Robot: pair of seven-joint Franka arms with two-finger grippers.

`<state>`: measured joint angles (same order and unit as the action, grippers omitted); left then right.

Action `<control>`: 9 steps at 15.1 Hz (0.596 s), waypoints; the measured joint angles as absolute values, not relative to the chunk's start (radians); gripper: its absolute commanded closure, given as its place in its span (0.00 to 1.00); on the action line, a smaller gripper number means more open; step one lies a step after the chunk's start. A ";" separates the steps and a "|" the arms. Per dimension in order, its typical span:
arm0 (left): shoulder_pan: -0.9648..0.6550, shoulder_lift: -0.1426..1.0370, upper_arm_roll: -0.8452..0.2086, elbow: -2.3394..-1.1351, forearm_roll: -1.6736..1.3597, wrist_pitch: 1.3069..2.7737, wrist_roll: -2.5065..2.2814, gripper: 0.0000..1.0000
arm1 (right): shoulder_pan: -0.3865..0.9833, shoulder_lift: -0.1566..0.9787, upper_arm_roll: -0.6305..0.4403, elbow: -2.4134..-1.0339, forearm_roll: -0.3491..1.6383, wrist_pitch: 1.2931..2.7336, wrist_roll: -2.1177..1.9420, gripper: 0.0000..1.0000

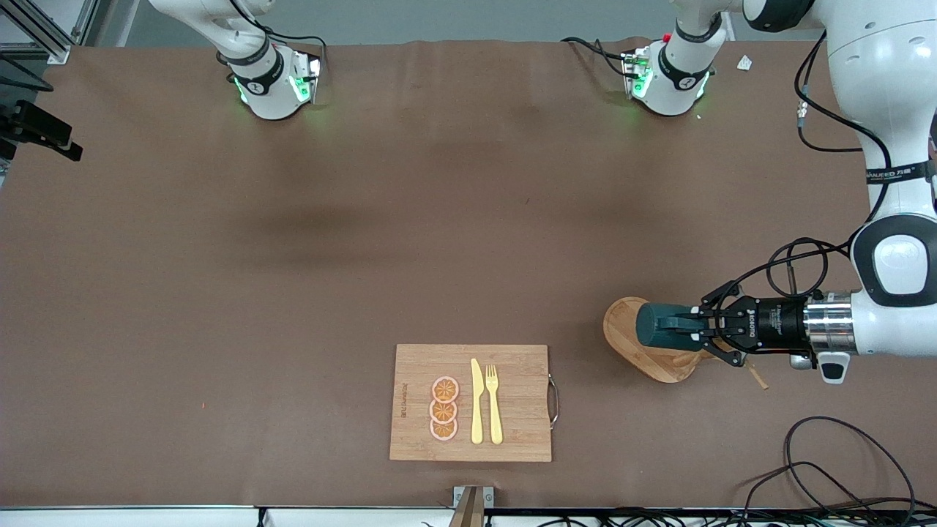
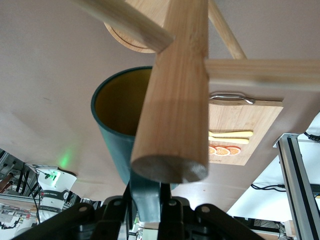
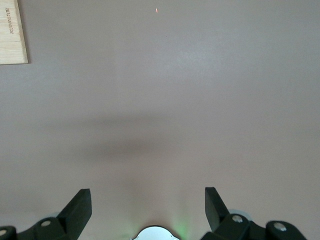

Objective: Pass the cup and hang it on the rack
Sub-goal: 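Lower the mug handle onto a rack peg with the left gripper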

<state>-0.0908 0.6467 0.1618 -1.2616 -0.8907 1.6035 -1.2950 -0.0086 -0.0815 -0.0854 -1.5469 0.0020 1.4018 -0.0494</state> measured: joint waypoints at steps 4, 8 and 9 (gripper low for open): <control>-0.086 0.647 0.162 -1.260 -0.891 1.604 -1.295 0.98 | -0.009 -0.082 -0.085 -1.547 0.002 1.402 -0.049 0.00; -0.073 0.647 0.162 -1.258 -0.891 1.604 -1.295 0.98 | -0.009 -0.082 -0.085 -1.547 0.002 1.402 -0.049 0.00; -0.072 0.647 0.162 -1.258 -0.891 1.604 -1.295 0.98 | -0.009 -0.082 -0.085 -1.547 0.002 1.402 -0.049 0.00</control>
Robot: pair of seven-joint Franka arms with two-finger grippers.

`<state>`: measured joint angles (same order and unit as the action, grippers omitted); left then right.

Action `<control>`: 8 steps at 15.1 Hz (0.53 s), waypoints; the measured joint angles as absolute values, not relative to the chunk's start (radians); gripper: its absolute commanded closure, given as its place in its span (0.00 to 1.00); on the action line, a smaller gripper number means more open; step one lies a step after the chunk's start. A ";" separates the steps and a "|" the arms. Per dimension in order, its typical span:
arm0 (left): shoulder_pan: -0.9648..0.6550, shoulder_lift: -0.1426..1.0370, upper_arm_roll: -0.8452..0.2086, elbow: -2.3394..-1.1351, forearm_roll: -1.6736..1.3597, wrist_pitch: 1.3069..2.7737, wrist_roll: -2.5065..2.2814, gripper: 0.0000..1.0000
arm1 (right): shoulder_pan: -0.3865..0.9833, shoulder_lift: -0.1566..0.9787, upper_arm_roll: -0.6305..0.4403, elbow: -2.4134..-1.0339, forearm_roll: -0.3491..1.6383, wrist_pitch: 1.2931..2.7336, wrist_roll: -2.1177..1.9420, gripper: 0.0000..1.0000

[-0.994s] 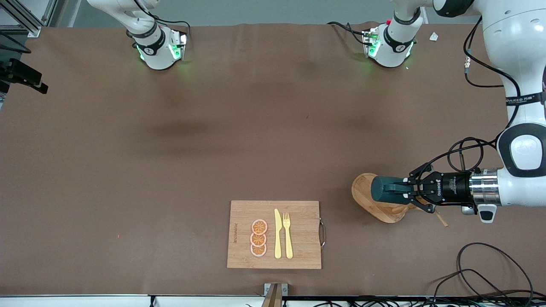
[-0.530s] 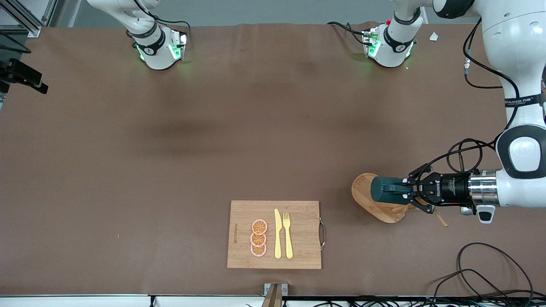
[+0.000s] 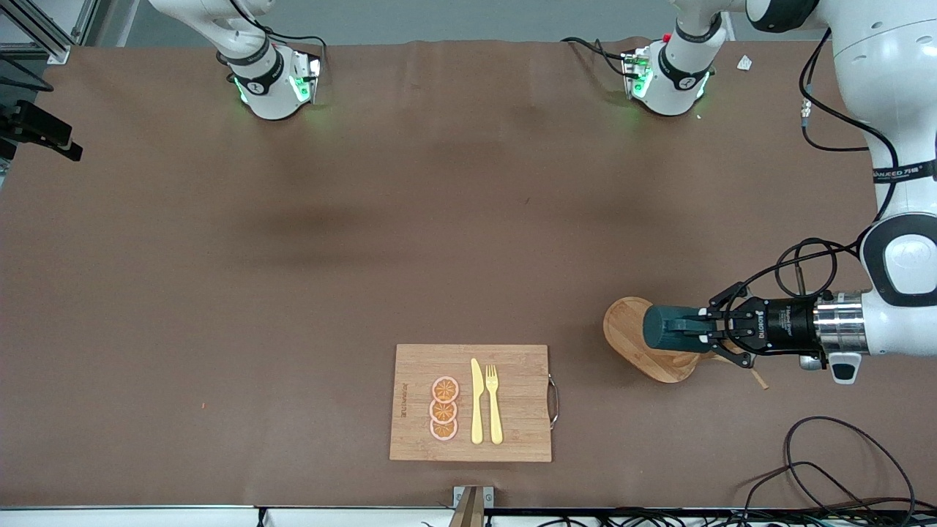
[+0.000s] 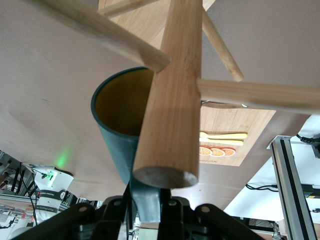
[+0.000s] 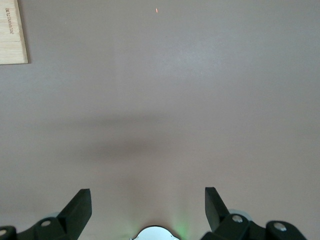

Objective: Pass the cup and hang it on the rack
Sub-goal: 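Lower the mug handle onto a rack peg with the left gripper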

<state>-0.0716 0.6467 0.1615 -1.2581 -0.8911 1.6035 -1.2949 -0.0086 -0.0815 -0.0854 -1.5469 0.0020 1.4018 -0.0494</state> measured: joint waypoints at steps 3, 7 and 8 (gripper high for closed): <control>-0.067 0.647 0.161 -1.258 -0.891 1.604 -1.290 0.98 | -0.009 -0.082 -0.085 -1.547 0.002 1.402 -0.049 0.00; -0.058 0.647 0.161 -1.258 -0.891 1.604 -1.279 0.97 | -0.009 -0.082 -0.085 -1.547 0.002 1.395 -0.049 0.00; -0.057 0.647 0.161 -1.258 -0.891 1.604 -1.279 0.96 | -0.009 -0.082 -0.085 -1.547 0.002 1.395 -0.049 0.00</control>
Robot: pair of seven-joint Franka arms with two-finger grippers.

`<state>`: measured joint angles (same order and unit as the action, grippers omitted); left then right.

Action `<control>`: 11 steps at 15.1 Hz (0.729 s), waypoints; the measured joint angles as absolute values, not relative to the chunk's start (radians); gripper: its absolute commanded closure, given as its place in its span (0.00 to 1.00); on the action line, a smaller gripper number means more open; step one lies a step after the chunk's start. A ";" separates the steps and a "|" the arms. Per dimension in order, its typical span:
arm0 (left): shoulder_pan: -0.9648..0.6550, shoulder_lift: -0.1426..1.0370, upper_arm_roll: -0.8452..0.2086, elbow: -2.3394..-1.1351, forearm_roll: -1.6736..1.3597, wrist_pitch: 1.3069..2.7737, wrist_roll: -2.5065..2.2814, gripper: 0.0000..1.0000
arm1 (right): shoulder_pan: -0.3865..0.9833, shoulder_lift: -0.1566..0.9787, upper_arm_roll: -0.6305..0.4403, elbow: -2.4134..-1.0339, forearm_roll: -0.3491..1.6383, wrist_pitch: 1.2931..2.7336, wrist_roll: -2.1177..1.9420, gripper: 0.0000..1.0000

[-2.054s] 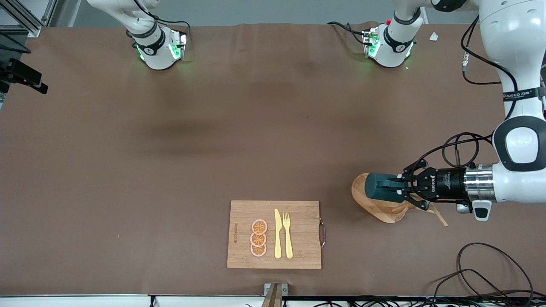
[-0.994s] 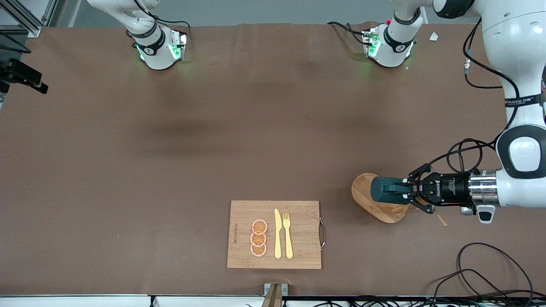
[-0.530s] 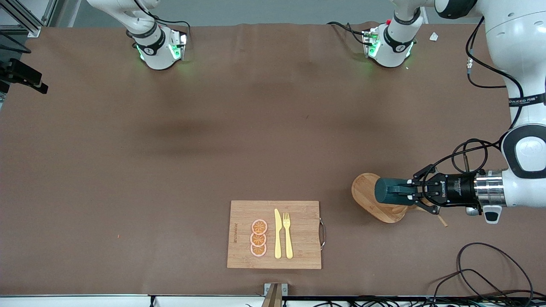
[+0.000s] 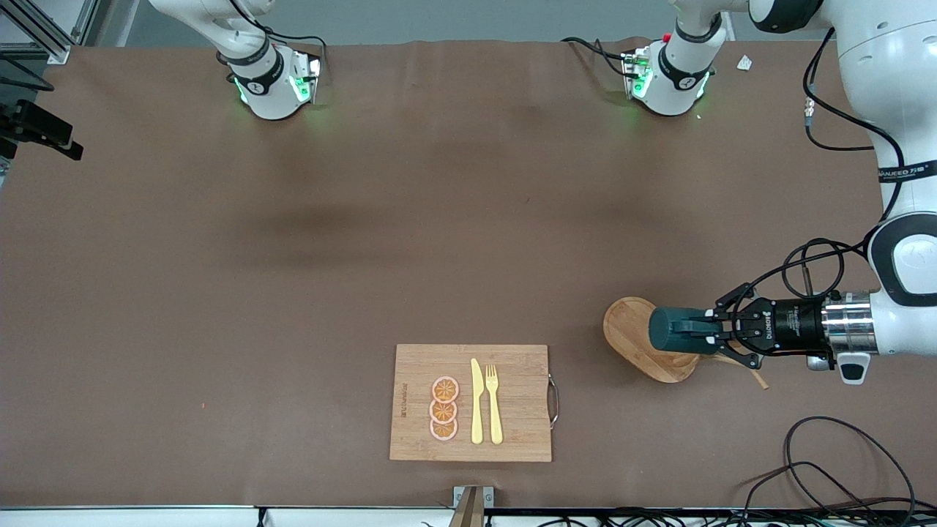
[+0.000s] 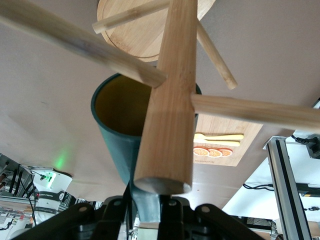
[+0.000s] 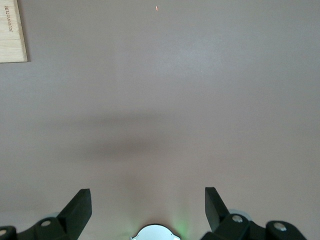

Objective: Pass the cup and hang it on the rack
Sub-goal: 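Lower the mug handle onto a rack peg with the left gripper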

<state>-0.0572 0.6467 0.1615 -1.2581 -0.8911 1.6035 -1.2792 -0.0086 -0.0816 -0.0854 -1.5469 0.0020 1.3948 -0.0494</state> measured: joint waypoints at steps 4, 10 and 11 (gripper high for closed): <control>-0.056 0.651 0.161 -1.258 -0.891 1.604 -1.278 0.83 | -0.009 -0.082 -0.085 -1.547 0.002 1.393 -0.049 0.00; -0.047 0.657 0.161 -1.258 -0.898 1.604 -1.276 0.46 | -0.009 -0.082 -0.085 -1.547 0.002 1.392 -0.049 0.00; -0.046 0.658 0.161 -1.258 -0.898 1.604 -1.276 0.34 | -0.009 -0.082 -0.085 -1.547 0.002 1.392 -0.049 0.00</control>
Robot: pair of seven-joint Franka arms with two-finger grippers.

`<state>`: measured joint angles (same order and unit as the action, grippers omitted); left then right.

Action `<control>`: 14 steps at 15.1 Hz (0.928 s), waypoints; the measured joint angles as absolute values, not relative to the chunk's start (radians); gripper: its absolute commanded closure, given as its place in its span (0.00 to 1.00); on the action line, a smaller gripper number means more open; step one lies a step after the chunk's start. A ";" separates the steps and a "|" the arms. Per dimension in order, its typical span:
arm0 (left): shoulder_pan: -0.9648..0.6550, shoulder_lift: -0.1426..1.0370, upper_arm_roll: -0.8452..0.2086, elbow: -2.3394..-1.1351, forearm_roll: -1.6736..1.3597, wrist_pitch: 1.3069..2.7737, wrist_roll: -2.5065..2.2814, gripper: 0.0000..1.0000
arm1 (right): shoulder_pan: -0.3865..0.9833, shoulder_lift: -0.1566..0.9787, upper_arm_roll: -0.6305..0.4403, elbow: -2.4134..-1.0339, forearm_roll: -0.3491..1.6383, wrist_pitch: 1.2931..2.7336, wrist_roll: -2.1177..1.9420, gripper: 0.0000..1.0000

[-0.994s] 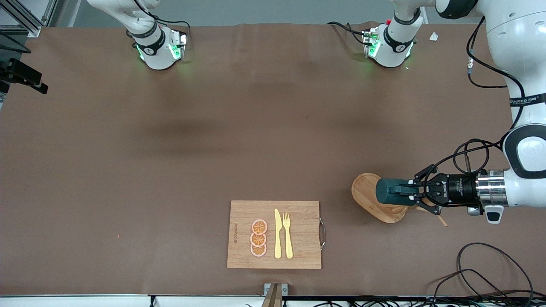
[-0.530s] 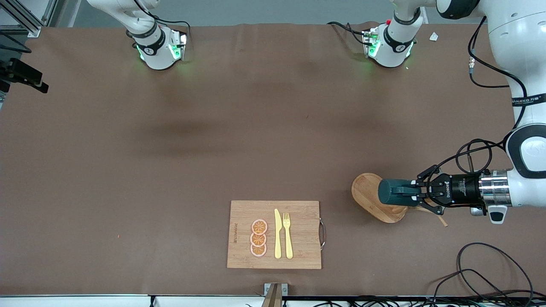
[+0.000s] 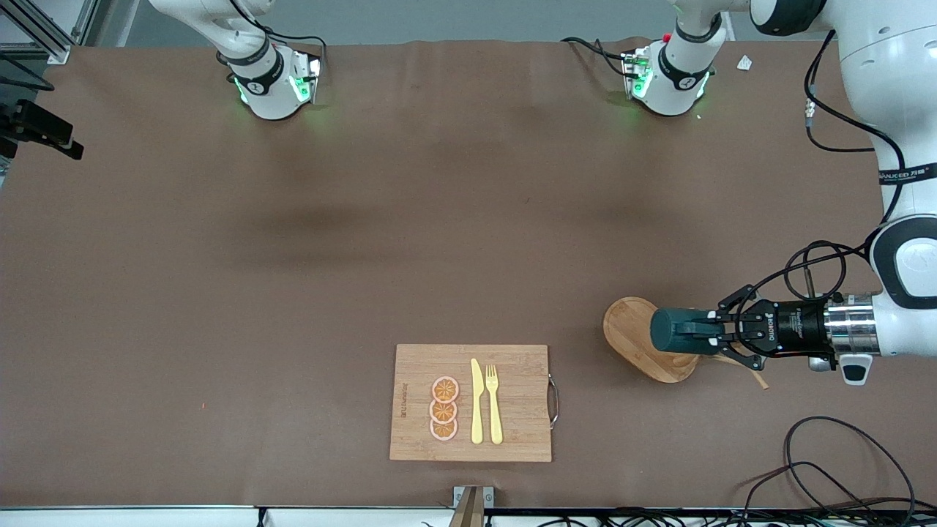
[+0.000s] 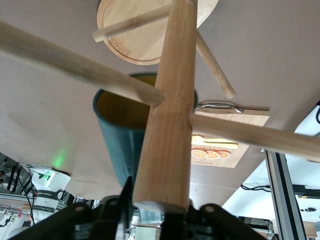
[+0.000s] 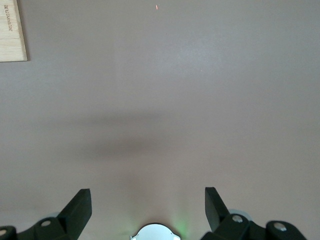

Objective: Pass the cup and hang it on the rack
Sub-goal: 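Lower the mug handle onto a rack peg with the left gripper, then open the left gripper to release the mug on the peg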

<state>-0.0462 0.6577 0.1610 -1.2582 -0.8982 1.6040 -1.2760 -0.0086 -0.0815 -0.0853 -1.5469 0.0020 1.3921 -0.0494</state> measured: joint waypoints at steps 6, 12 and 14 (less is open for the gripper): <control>-0.046 0.659 0.159 -1.253 -0.898 1.604 -1.275 0.01 | -0.009 -0.082 -0.085 -1.547 0.002 1.392 -0.049 0.00; -0.047 0.642 0.156 -1.227 -0.899 1.604 -1.275 0.01 | -0.009 -0.082 -0.085 -1.547 0.002 1.392 -0.049 0.00; -0.049 0.616 0.155 -1.224 -0.899 1.603 -1.275 0.00 | -0.009 -0.082 -0.085 -1.547 0.002 1.392 -0.049 0.00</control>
